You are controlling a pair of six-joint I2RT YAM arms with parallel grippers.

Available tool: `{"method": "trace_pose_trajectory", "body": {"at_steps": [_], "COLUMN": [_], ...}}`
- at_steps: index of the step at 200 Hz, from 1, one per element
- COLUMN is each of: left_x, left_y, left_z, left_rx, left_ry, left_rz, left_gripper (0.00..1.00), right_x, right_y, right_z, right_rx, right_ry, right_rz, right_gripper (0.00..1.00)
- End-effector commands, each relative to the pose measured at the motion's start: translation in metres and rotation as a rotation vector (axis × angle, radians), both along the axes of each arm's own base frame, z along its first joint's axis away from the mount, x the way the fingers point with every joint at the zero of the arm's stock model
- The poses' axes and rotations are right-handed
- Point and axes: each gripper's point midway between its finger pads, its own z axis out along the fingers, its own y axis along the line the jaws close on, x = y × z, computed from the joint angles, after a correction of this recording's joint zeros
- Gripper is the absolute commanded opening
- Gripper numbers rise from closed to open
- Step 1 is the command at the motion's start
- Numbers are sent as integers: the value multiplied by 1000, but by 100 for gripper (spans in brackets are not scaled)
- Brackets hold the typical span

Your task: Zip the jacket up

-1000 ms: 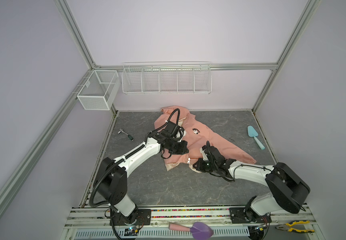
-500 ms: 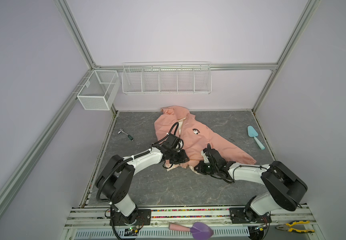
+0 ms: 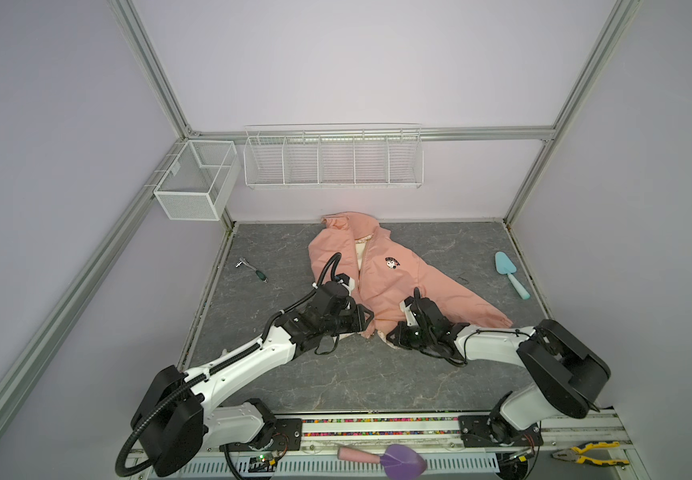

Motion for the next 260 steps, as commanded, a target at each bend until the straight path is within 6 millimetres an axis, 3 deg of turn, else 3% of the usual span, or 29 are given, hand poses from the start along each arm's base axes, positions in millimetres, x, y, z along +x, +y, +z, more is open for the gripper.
{"method": "trace_pose_trajectory", "body": {"at_steps": [1,14,31,44,56,59,61,89,123,145,160,190,212,238,260], "left_x": [14,15,19,26,25,25,25,25,27,21,13,-7,-25,-44,-48], "left_y": [23,31,48,64,66,66,67,75,98,94,85,59,45,33,35], "left_z": [28,53,78,90,101,104,105,108,91,87,78,30,-3,-30,-54], "left_rx": [16,-20,-50,-67,-124,-134,-139,-211,-218,-190,-175,-169,-160,-127,-104], "left_ry": [-170,-254,-347,-400,-450,-463,-470,-498,-439,-443,-388,-147,-24,29,61], "left_rz": [89,112,190,288,302,299,301,357,481,416,332,197,137,78,90], "left_gripper": [40,52,77,82,85,97,100,99,99,100,93,79,88,88,87], "right_x": [-2,-2,-1,0,2,2,3,6,7,7,6,6,5,4,3], "right_y": [-3,-5,-5,-5,-4,-4,-4,-1,1,1,0,0,-1,-3,-5], "right_z": [1,4,7,10,13,14,15,20,24,24,23,23,23,24,26], "right_rx": [0,-5,-9,-10,-13,-13,-13,-13,-9,-8,-8,-7,-6,-9,-10], "right_ry": [-1,-11,-21,-29,-36,-37,-38,-50,-56,-55,-54,-52,-52,-52,-56], "right_rz": [3,3,3,5,9,11,12,20,24,26,25,22,21,16,10], "right_gripper": [6,6,6,6,6,6,6,6,6,6,6,6,6,6,6]}}
